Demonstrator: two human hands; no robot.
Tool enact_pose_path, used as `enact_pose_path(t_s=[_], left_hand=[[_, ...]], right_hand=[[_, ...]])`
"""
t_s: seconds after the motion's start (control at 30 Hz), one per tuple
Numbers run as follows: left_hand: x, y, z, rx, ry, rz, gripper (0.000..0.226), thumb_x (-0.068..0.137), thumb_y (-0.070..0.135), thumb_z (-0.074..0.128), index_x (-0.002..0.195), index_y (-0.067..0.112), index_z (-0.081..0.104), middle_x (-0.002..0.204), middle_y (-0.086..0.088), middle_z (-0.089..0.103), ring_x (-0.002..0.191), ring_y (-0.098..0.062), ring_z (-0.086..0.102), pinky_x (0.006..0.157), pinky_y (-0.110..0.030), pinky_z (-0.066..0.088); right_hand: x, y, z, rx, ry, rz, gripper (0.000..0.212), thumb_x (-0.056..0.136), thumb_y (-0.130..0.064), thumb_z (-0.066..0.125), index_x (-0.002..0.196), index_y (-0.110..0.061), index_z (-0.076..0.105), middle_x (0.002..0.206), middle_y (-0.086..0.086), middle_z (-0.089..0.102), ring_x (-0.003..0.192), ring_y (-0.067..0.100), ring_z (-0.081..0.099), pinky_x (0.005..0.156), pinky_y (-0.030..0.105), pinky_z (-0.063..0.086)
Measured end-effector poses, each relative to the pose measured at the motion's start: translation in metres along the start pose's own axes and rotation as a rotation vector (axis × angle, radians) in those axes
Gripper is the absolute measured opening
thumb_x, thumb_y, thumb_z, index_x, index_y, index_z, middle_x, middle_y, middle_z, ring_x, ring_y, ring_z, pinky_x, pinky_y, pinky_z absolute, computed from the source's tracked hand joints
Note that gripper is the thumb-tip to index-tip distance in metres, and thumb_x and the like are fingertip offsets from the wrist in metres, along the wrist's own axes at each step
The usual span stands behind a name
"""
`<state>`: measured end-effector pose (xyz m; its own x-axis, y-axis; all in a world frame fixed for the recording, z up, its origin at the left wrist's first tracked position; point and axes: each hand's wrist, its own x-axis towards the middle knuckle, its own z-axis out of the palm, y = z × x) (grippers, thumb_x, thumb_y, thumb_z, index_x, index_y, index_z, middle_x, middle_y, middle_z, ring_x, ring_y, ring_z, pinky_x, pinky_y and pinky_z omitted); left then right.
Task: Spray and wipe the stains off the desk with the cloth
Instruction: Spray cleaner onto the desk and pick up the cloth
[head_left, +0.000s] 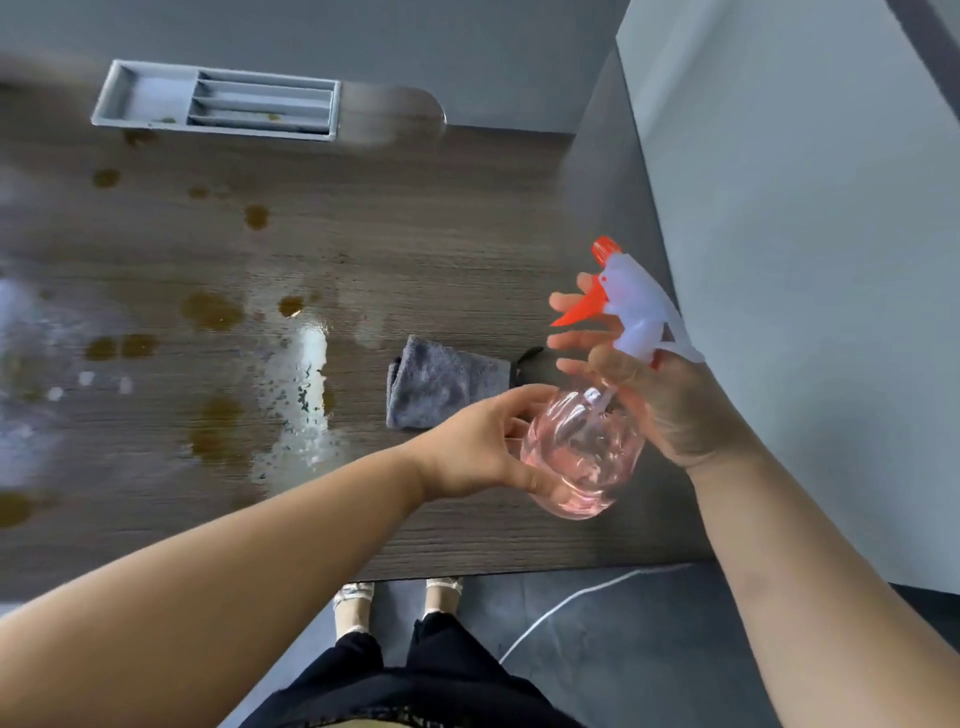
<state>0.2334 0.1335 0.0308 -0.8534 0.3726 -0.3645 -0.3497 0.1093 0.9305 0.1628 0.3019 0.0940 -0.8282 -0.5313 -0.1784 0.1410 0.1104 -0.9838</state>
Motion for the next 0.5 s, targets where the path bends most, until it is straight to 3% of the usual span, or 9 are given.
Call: enact_pose_path(t_s=[0.13,0.23,0.3,0.4,0.5], left_hand=[[-0.006,0.001,0.005,0.036,-0.031,-0.036,0.087,0.06,0.02,0.088,0.134,0.029,0.043,0.124,0.01,0.06,0.115,-0.009,0.057,0.104,-0.029,0.042],[-0.014,0.006,0.004,0.228,-0.092,-0.007,0.081,0.069,0.026,0.083,0.138,0.026,0.041,0.131,0.013,0.054,0.121,0.003,0.047,0.104,-0.014,0.031],[-0.021,0.003,0.0,0.55,-0.082,0.015,0.086,0.073,0.043,0.076,0.144,0.024,0.033,0.142,0.007,0.044,0.133,-0.003,0.032,0.11,-0.018,0.02],[-0.034,-0.021,-0.018,1.166,0.05,-0.169,0.087,0.083,0.062,0.053,0.15,0.025,0.012,0.155,0.003,0.014,0.145,-0.018,0.001,0.117,-0.038,-0.002],[-0.046,-0.041,-0.034,1.335,0.093,-0.31,0.084,0.09,0.056,0.044,0.151,0.019,0.0,0.158,-0.001,-0.003,0.145,-0.024,-0.008,0.117,-0.042,-0.009]], right_hand=[[0.005,-0.007,-0.002,-0.027,-0.091,0.007,0.06,0.073,-0.054,0.073,0.12,-0.022,0.055,0.114,0.005,0.062,0.082,0.025,0.065,0.078,0.041,0.055],[0.006,0.003,0.002,0.067,-0.073,0.081,0.068,0.07,-0.057,0.074,0.12,-0.016,0.053,0.104,0.007,0.062,0.077,0.022,0.06,0.07,0.04,0.055],[0.006,0.011,0.005,0.094,-0.099,0.147,0.074,0.071,-0.056,0.074,0.132,-0.023,0.048,0.104,0.006,0.063,0.086,0.021,0.062,0.067,0.036,0.054],[0.003,0.021,0.014,-0.015,-0.172,0.314,0.049,0.081,-0.047,0.067,0.126,-0.036,0.051,0.103,0.003,0.066,0.088,0.019,0.063,0.067,0.037,0.054],[0.004,0.036,0.028,-0.176,-0.211,0.492,0.034,0.09,-0.037,0.062,0.121,-0.025,0.059,0.099,0.004,0.067,0.079,0.016,0.062,0.072,0.038,0.053]])
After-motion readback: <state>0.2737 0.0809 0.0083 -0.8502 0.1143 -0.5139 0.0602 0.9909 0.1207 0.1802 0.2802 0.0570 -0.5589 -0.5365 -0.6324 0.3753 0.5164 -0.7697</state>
